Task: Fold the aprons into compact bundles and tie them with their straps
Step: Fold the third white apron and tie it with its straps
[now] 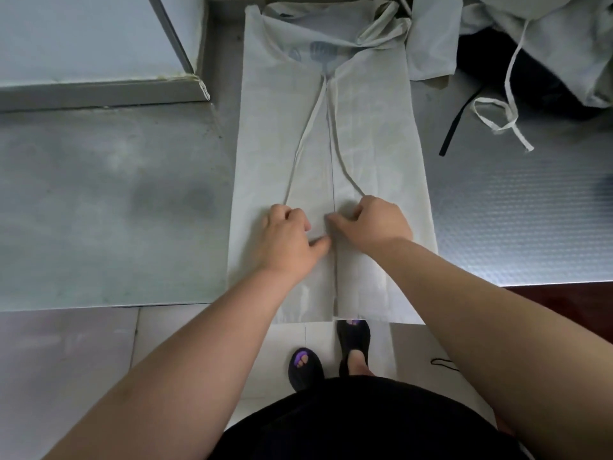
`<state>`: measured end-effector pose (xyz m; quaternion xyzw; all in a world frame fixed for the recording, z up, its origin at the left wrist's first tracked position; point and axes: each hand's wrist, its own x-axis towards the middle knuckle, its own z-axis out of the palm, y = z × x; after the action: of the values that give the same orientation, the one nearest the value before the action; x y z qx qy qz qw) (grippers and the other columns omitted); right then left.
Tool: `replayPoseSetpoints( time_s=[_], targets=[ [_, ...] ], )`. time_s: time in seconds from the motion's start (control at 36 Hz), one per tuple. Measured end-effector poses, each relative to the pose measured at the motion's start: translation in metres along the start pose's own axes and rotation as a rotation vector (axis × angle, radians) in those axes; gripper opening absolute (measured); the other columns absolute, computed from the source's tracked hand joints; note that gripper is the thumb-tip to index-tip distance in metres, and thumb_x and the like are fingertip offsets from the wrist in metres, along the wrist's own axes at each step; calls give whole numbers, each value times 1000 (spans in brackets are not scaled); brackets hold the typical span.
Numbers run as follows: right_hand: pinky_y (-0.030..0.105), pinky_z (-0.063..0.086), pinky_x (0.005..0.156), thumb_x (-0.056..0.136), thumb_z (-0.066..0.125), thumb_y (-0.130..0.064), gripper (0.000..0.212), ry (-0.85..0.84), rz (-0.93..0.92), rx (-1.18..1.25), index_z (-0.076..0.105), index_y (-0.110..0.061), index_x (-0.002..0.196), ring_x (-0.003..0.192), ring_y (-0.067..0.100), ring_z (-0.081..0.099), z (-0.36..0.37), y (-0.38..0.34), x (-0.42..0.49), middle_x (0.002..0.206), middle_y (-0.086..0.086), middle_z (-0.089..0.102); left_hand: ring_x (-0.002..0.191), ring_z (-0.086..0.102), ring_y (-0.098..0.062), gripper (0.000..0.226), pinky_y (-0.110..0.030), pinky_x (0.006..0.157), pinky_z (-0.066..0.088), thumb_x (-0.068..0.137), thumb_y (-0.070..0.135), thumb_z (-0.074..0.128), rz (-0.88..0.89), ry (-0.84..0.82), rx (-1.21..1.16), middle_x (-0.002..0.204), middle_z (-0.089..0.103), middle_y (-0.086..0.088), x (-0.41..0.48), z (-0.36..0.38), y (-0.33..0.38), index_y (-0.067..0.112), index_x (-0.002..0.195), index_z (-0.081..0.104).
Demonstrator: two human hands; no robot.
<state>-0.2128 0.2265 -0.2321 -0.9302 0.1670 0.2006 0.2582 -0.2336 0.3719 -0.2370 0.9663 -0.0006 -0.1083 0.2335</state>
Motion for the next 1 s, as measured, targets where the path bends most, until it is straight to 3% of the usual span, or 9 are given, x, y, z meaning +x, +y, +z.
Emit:
replayPoseSetpoints(
  time_s=[0.06,0.28,0.36,0.44,0.61,0.75,0.86,0.94,1.0],
  targets=[
    [27,37,58,82,59,-47,33,-1,10,-24,45,-18,74,75,26,56,1,-5,4,75,2,53,117,41,-23,39,-25,89,33,81,44,63,-24,-26,23,122,42,-4,4,0,2,16,107,57],
    [28,35,64,91,47,-20,14,-4,-87,-213,43,-12,80,77,27,47,-5,-19,4,80,5,46,115,42,-27,44,-30,91,35,90,46,52,-30,-14,166,123,43,-8,12,3,12,10,114,58],
    [24,29,52,89,46,-13,23,-20,-75,-172,39,-10,67,73,27,46,-6,-15,10,68,4,42,117,41,-26,38,-29,92,33,93,38,49,-31,-15,145,126,42,-9,15,4,16,9,115,57],
    [24,24,46,91,44,-13,31,-25,-95,-121,35,-14,61,69,27,46,-8,-8,13,63,2,41,120,40,-25,35,-29,93,32,95,33,46,-26,-19,130,128,40,-8,17,5,20,8,117,57],
    [27,28,50,95,43,-19,38,-35,-175,-78,34,-17,58,69,25,45,-7,-3,11,62,0,41,118,41,-25,45,-29,93,33,91,45,51,-35,-39,129,126,41,-7,17,5,21,8,116,58],
    [28,31,50,94,45,-18,37,-103,-238,-83,36,-17,58,68,24,45,-10,-4,10,62,0,42,120,39,-24,39,-27,93,31,93,37,49,-38,-36,132,129,40,-8,19,6,24,8,116,57],
    [28,34,62,94,44,-19,37,-100,-253,-99,35,-20,59,73,24,46,-5,-4,9,64,-3,40,121,38,-24,36,-26,93,30,94,34,46,-34,-19,141,129,39,-8,20,9,24,8,116,58],
    [31,42,67,93,46,-20,23,-88,-250,-36,51,-16,72,81,27,53,-6,-2,10,75,2,54,123,37,-23,35,-26,92,30,95,31,45,-28,-14,146,130,39,-7,20,9,26,8,117,57],
    [33,48,81,92,49,-20,19,-111,-252,1,59,-9,105,98,28,57,-9,-1,11,103,9,63,125,35,-23,34,-24,94,27,96,28,42,-12,-11,137,132,38,-8,21,10,27,7,120,56]
  ],
)
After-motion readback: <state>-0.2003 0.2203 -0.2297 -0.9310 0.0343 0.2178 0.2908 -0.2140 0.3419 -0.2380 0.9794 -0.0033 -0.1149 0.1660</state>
